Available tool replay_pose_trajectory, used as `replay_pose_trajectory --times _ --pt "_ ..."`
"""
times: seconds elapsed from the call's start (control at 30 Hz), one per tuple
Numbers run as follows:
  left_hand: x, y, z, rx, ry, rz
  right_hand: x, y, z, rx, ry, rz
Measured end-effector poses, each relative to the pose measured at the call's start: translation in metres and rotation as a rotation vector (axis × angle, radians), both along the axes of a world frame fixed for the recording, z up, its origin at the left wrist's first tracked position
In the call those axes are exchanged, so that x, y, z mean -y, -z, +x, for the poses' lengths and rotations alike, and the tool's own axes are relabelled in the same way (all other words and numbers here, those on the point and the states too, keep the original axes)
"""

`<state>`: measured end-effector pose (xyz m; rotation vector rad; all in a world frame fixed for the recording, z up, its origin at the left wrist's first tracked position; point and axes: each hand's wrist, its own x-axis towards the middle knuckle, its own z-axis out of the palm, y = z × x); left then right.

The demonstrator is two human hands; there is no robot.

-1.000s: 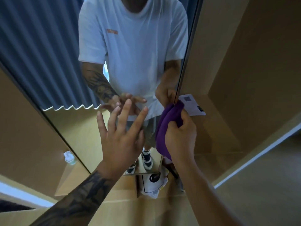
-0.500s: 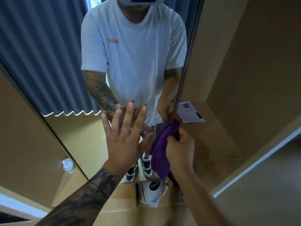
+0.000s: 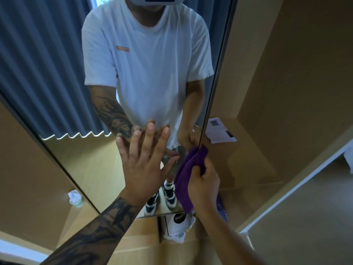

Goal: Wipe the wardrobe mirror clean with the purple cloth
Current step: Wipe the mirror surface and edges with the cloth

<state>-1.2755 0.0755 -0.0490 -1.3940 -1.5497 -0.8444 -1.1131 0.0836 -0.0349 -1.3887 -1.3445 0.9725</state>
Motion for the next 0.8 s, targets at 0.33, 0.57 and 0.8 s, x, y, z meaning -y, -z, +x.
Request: replay_pose_trajectory --times 0.33,0.57,0.8 --pt "-0.004 0.004 -0.002 -0.007 0.011 0.023 -0.009 -0.056 0.008 -0.086 -0.024 0.019" --pt "-0.003 0.004 -0.001 -0.005 0.003 0.02 -0.009 -0.066 0.004 -0.061 -0.009 0.186" --pt "-0.001 -0.001 0.001 0.017 -0.003 0.035 0.002 -0.002 0.002 -0.012 0.004 -0.046"
